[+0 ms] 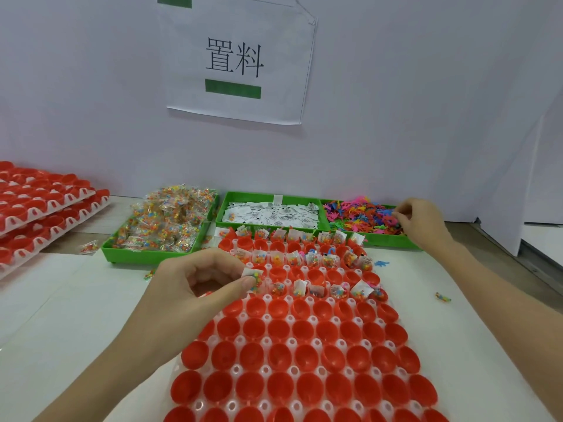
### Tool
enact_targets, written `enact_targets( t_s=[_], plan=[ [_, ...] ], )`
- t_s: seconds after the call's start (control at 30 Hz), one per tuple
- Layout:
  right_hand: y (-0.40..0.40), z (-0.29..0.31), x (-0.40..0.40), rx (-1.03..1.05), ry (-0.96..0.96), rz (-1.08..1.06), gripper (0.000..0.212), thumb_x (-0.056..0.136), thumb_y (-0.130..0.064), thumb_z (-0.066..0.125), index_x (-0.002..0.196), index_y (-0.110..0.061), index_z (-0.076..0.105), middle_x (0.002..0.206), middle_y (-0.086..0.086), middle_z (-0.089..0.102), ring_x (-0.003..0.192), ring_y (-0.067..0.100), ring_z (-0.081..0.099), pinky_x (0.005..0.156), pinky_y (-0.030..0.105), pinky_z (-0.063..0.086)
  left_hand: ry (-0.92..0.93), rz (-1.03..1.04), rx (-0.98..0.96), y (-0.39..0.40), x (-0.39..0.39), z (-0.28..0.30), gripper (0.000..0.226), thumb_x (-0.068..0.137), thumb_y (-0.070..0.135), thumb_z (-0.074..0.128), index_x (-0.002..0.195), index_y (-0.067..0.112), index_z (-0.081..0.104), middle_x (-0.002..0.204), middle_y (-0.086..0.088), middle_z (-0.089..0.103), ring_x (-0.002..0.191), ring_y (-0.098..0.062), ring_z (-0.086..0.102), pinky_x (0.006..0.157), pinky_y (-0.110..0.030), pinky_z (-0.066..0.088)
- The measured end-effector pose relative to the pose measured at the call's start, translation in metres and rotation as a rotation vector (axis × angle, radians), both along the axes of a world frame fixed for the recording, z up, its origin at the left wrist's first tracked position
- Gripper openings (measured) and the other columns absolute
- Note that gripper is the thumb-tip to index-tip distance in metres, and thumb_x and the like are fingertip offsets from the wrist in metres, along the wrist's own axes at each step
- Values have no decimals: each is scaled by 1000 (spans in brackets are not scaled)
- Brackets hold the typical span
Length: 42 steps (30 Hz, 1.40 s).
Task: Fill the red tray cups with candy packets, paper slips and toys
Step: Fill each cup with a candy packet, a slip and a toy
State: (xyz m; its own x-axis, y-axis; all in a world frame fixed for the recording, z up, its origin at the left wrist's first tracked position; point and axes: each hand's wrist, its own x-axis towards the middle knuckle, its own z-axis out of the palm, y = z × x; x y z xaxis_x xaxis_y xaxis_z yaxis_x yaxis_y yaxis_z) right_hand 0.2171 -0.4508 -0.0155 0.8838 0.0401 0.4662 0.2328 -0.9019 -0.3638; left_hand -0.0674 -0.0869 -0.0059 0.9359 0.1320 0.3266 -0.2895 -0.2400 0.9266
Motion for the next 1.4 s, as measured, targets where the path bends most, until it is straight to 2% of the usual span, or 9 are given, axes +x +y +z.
enact_targets(
  t_s=[0.2,0.33,0.43,0.57,0.73,0.93,1.17,1.3,1.4],
  plan=[
    [14,7,-31,537,112,-2,9,92,-14,73,84,-12,69,91,10,73,81,21,65,76,36,52,-2,13,-19,3,1,0,9,74,22,83,80,19,78,77,-7,76,72,-20,74,70,-20,58],
    [38,22,-68,918,325,221,6,94,-6,69,89,-3,70,93,16,76,77,14,68,67,22,58,-21,35,-40,10,1,3,8,76,24,83,82,20,78,78,-9,76,73,-21,75,69,-18,57],
    [63,34,-104,1017,485,392,16,92,-7,71,104,1,71,92,12,78,77,12,69,66,18,58,-28,60,-48,20,3,5,10,76,29,83,82,21,79,78,-7,77,73,-20,74,70,-19,58],
    [105,44,-153,986,678,604,35,82,-16,78,117,-16,76,105,14,78,85,12,72,74,19,58,17,54,-87,32,7,4,18,73,32,84,84,19,80,80,-8,77,74,-20,73,74,-22,59],
    [164,39,-195,1015,758,672,19,91,-6,72,106,-13,80,100,12,79,79,11,70,73,21,58,121,-93,-112,42,7,4,20,74,26,87,86,11,80,83,-12,76,75,-21,72,75,-22,58],
    [212,33,-219,818,565,699,13,90,-4,74,100,-12,78,83,10,79,75,17,75,69,23,61,116,-87,-130,45,6,6,16,74,20,87,88,13,82,87,-13,79,78,-24,77,73,-23,59],
    [219,41,-216,649,441,734,14,88,-8,77,102,-13,76,83,2,80,80,18,78,80,31,63,59,21,-187,48,8,7,19,75,11,87,91,4,80,87,-15,79,77,-29,78,70,-25,61],
    [218,46,-211,569,497,783,12,94,-12,71,106,-12,75,88,3,80,87,16,78,85,34,62,-10,63,-150,47,7,9,17,73,11,87,88,8,80,81,-12,79,73,-25,78,69,-22,60],
    [214,59,-208,546,559,859,14,97,-21,70,108,-16,76,91,1,80,92,11,77,82,25,62,-45,93,-116,47,7,11,16,72,16,88,86,14,81,81,-9,79,75,-24,78,70,-22,61]
  ],
)
